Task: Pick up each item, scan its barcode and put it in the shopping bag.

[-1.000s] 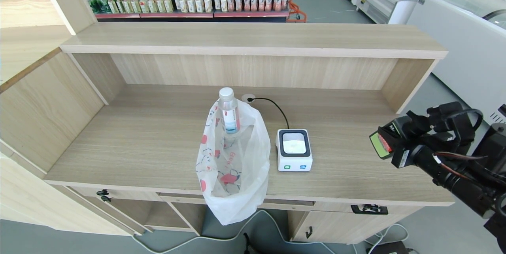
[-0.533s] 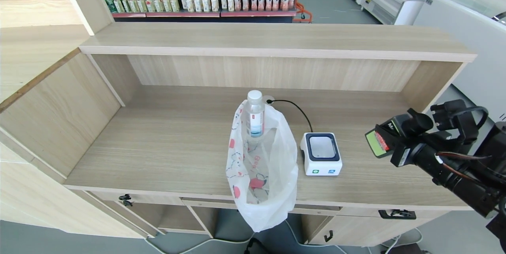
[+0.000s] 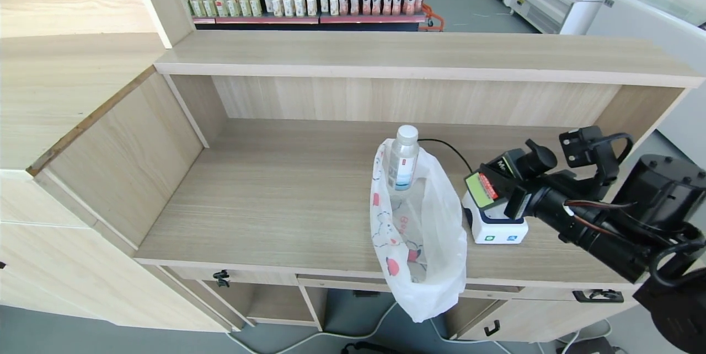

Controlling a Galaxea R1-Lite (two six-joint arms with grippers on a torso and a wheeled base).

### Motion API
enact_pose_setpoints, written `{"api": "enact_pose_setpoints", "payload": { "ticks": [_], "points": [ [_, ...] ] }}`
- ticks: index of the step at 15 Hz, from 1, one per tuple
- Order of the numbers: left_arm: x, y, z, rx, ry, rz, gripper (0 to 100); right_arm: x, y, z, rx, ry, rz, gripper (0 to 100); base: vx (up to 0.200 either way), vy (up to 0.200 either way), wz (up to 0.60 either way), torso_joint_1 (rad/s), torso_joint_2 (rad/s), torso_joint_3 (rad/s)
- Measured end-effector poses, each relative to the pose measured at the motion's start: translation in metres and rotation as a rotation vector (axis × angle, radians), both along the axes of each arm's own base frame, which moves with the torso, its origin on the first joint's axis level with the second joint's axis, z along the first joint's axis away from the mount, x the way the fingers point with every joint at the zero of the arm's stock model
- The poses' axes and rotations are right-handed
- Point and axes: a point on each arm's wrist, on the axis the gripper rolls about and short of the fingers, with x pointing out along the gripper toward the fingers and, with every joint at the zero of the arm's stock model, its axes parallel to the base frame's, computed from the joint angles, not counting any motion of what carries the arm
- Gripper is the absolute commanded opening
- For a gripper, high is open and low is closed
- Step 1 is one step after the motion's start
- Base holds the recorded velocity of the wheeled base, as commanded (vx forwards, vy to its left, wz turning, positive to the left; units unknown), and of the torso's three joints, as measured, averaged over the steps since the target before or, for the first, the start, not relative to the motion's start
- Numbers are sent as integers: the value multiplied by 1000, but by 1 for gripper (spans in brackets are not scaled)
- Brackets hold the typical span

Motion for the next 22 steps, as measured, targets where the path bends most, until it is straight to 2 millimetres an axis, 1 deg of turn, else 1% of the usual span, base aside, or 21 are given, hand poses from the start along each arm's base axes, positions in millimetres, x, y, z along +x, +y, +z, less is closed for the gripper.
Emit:
{"api": "enact_pose_setpoints", "payload": {
  "ticks": [3, 5, 7, 13, 16, 18, 22],
  "points": [
    [0, 0, 0, -1, 0, 2, 100, 14, 17, -10, -4, 24, 40, 0, 0, 0, 0, 0, 0, 0],
    [0, 0, 0, -1, 0, 2, 100, 14, 32, -19, -3, 56, 87, 0, 0, 0, 0, 0, 0, 0],
    [0, 0, 0, -1, 0, 1, 100, 15, 41, -29, -6, 88, 111, 0, 0, 0, 0, 0, 0, 0],
    [0, 0, 0, -1, 0, 1, 100, 25, 56, -53, -22, 150, 139, 0, 0, 0, 0, 0, 0, 0],
    [0, 0, 0, -1, 0, 1, 100, 32, 59, -67, -28, 135, 137, 0, 0, 0, 0, 0, 0, 0],
    [0, 0, 0, -1, 0, 1, 100, 40, 62, -82, -65, 143, 137, 0, 0, 0, 0, 0, 0, 0],
    [0, 0, 0, -1, 0, 1, 100, 59, 67, -100, -103, 139, 130, 0, 0, 0, 0, 0, 0, 0]
  ]
}}
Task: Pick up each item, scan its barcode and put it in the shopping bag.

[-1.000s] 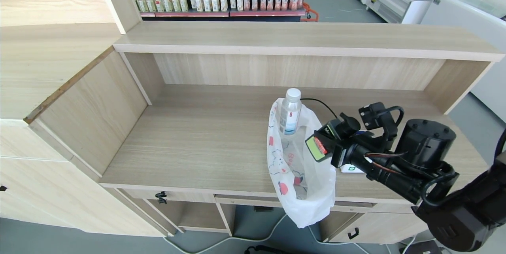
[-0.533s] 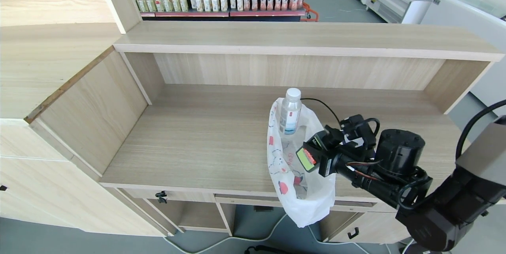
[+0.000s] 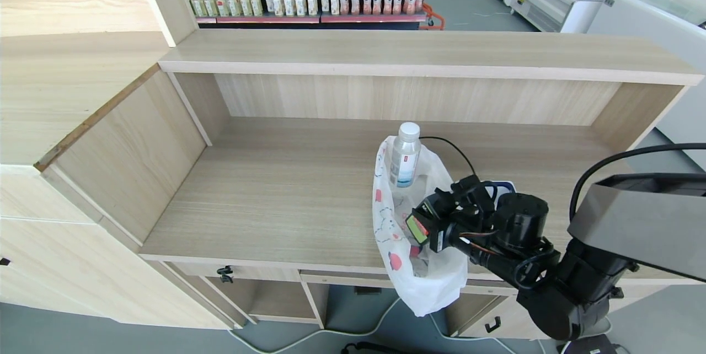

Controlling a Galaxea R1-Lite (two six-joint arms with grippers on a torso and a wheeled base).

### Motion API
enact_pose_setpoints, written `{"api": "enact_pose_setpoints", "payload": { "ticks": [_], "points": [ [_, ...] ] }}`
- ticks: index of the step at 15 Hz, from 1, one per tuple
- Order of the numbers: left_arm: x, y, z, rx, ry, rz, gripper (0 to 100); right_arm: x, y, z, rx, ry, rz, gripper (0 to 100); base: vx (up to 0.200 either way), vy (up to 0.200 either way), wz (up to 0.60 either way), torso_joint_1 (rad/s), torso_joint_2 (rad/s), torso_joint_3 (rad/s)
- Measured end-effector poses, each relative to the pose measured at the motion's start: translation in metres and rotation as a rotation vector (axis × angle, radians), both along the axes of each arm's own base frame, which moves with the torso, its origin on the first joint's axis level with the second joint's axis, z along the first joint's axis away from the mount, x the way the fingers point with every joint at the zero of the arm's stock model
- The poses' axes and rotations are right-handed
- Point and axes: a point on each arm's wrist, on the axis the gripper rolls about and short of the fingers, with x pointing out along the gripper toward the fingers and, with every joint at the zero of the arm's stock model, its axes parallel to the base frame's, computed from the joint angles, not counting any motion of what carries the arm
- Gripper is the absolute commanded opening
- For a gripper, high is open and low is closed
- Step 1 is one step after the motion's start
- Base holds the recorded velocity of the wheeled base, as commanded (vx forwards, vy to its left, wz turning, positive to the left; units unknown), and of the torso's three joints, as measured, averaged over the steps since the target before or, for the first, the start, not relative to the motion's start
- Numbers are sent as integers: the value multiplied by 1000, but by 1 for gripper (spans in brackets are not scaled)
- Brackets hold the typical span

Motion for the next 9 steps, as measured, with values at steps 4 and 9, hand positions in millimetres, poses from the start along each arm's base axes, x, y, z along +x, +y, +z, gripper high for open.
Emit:
{"api": "enact_pose_setpoints", "payload": {
  "ticks": [4, 9],
  "points": [
    [0, 0, 0, 0, 0, 0, 100, 14, 6, -12, -8, -1, 1, 0, 0, 0, 0, 0, 0, 0],
    [0, 0, 0, 0, 0, 0, 100, 18, 8, -23, -16, 13, 18, 100, 0, 0, 0, 0, 0, 0]
  ]
}}
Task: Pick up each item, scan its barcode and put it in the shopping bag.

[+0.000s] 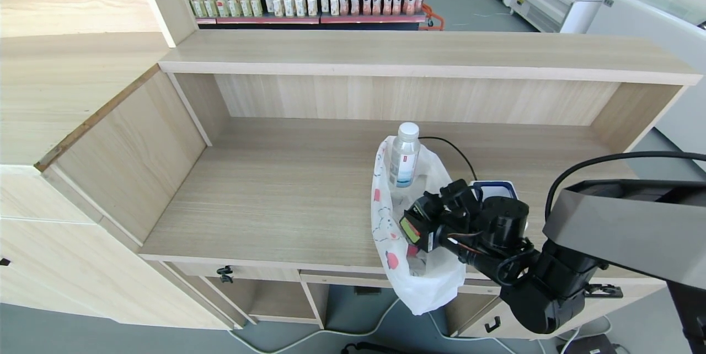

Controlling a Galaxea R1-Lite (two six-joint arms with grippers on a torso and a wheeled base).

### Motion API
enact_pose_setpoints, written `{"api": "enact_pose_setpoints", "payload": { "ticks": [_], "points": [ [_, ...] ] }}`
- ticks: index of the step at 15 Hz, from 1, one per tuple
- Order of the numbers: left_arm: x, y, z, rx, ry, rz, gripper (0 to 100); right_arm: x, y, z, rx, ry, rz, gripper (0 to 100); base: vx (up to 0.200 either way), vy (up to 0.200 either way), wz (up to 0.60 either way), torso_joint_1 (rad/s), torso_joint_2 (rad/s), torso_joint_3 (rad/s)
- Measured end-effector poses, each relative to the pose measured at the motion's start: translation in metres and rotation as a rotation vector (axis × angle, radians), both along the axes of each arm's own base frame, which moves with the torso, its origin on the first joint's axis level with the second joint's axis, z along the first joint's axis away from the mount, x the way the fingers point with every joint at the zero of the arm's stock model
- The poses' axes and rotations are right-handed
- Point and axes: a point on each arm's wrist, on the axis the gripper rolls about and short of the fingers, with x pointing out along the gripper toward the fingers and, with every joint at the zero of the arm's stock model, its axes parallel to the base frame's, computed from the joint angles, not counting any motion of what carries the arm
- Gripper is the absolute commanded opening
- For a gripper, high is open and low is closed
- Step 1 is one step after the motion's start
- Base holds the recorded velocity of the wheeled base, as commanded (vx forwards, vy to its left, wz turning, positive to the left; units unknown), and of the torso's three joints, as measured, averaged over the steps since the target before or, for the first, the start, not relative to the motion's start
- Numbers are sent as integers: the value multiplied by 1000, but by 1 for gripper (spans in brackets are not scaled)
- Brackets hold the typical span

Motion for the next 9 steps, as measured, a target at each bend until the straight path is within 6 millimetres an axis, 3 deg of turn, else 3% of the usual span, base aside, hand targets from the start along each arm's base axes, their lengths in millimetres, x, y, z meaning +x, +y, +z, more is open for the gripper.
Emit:
{"api": "enact_pose_setpoints", "payload": {
  "ticks": [3, 5, 9],
  "points": [
    [0, 0, 0, 0, 0, 0, 100, 1, -1, 5, 8, 1, 40, 100, 0, 0, 0, 0, 0, 0],
    [0, 0, 0, 0, 0, 0, 100, -2, -3, 22, 25, -27, 65, 100, 0, 0, 0, 0, 0, 0],
    [0, 0, 0, 0, 0, 0, 100, -31, -24, 87, 65, -76, 77, 100, 0, 0, 0, 0, 0, 0]
  ]
}}
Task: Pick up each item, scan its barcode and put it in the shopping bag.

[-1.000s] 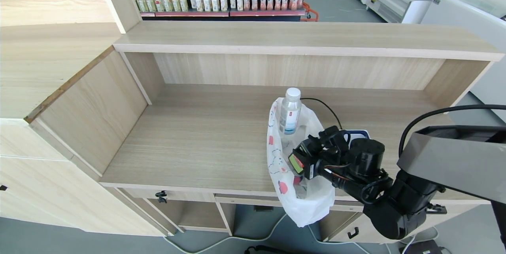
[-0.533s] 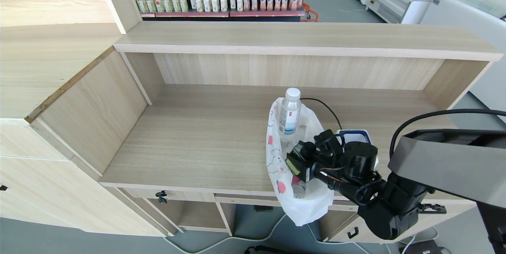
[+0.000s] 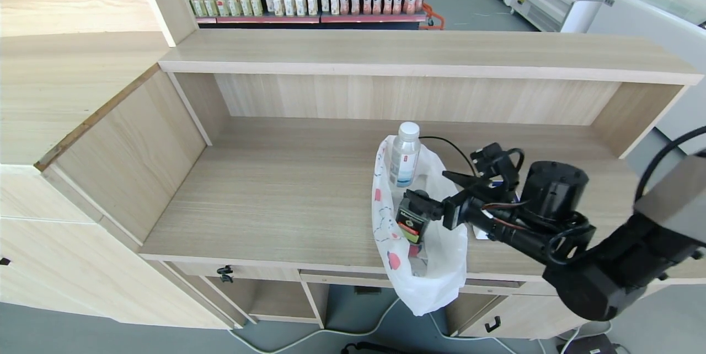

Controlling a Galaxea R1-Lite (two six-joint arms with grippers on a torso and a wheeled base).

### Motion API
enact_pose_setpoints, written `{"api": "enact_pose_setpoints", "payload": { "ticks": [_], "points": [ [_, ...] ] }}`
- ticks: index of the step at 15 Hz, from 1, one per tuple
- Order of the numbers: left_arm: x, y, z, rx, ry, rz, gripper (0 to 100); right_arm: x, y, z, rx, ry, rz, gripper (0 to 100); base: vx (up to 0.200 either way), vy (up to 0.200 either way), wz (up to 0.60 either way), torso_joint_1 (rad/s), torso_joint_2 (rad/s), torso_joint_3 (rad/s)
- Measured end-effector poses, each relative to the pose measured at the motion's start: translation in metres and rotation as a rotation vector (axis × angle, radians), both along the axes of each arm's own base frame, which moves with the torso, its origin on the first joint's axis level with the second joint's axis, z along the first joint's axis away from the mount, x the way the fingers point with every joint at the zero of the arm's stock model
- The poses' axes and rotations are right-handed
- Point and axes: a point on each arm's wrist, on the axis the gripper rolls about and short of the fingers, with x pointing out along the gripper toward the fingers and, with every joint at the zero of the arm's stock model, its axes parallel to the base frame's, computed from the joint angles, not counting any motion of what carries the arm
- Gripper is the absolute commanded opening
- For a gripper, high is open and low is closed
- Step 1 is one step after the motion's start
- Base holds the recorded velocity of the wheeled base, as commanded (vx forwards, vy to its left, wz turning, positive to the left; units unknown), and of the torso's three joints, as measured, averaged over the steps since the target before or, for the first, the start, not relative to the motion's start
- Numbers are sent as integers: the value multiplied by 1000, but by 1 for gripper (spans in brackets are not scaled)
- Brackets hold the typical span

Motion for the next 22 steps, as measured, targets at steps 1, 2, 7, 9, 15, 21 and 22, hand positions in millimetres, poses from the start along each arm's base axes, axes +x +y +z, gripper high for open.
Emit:
{"api": "enact_pose_setpoints", "payload": {
  "ticks": [1, 2, 7, 9, 15, 21, 22],
  "points": [
    [0, 0, 0, 0, 0, 0, 100, -13, -8, 16, 11, 2, -6, 100, 0, 0, 0, 0, 0, 0],
    [0, 0, 0, 0, 0, 0, 100, -29, -17, 31, 20, 8, -14, 100, 0, 0, 0, 0, 0, 0],
    [0, 0, 0, 0, 0, 0, 100, -132, -73, 80, 9, 54, -295, 100, 0, 0, 0, 0, 0, 0],
    [0, 0, 0, 0, 0, 0, 100, -173, -93, 71, -19, 83, -422, 100, 0, 0, 0, 0, 0, 0],
    [0, 0, 0, 0, 0, 0, 100, -259, -133, 24, -49, 77, -559, 100, 0, 0, 0, 0, 0, 0],
    [0, 0, 0, 0, 0, 0, 100, -319, -140, -32, -55, 81, -612, 100, 0, 0, 0, 0, 0, 0],
    [0, 0, 0, 0, 0, 0, 100, -324, -140, -38, -51, 71, -627, 100, 0, 0, 0, 0, 0, 0]
  ]
}}
